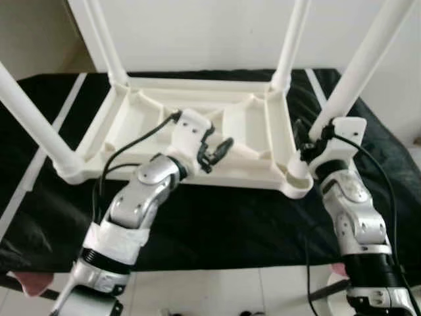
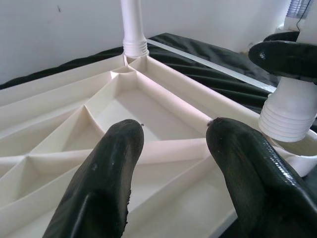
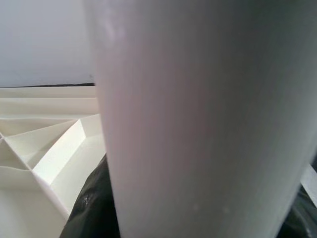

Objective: Building children table

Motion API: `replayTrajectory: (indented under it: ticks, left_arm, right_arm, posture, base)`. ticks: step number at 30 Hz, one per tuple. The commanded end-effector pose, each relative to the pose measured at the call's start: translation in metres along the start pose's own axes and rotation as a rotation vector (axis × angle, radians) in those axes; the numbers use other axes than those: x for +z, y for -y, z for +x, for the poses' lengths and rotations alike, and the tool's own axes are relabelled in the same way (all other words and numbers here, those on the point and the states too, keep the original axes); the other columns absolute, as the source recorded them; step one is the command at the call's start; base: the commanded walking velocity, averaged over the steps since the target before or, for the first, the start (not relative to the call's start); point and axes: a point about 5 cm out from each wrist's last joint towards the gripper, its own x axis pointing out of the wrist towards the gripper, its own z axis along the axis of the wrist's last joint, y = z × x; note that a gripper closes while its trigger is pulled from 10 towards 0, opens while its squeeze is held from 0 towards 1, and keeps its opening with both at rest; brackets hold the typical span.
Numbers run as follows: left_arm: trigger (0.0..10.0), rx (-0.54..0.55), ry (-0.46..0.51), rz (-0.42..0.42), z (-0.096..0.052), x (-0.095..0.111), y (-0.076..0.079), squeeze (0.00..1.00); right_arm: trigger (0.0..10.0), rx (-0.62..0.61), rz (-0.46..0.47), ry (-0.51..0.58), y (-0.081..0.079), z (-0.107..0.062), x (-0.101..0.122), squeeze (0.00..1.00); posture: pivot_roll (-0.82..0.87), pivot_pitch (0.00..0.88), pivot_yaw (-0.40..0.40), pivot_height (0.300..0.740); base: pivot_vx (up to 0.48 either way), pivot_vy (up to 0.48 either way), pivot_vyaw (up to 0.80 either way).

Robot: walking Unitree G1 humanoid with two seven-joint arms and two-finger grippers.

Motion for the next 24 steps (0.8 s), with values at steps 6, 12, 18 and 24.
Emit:
replayTrajectory:
  ticks: [6,12,18,24]
  left_arm:
    - [10.0,0.026,0.021,-0.035,-0.003,0.001,0.004,0.00]
    - [10.0,-0.019,0.011,-0.005,-0.002,-0.005,0.029,0.00]
    - [10.0,-0.047,0.002,0.006,-0.003,-0.007,0.041,0.00]
    - [10.0,-0.049,0.001,-0.004,-0.001,-0.005,0.042,0.00]
  right_arm:
    - [10.0,-0.005,-0.041,0.014,0.001,-0.006,0.000,0.00]
    - [10.0,0.005,-0.145,0.058,0.000,-0.014,-0.001,0.00]
    - [10.0,0.016,-0.144,0.050,-0.003,-0.026,-0.009,0.00]
    - [10.0,0.033,-0.150,0.040,-0.007,-0.033,-0.019,0.00]
  posture:
    - [-0.12,0.129,-0.014,0.740]
    - [-0.13,0.144,-0.011,0.740]
    - [-0.13,0.148,-0.001,0.740]
    - [-0.14,0.156,0.008,0.740]
  base:
    - [0.000,0.000,0.00]
    - [0.000,0.000,0.00]
    - [0.000,0.000,0.00]
    - [0.000,0.000,0.00]
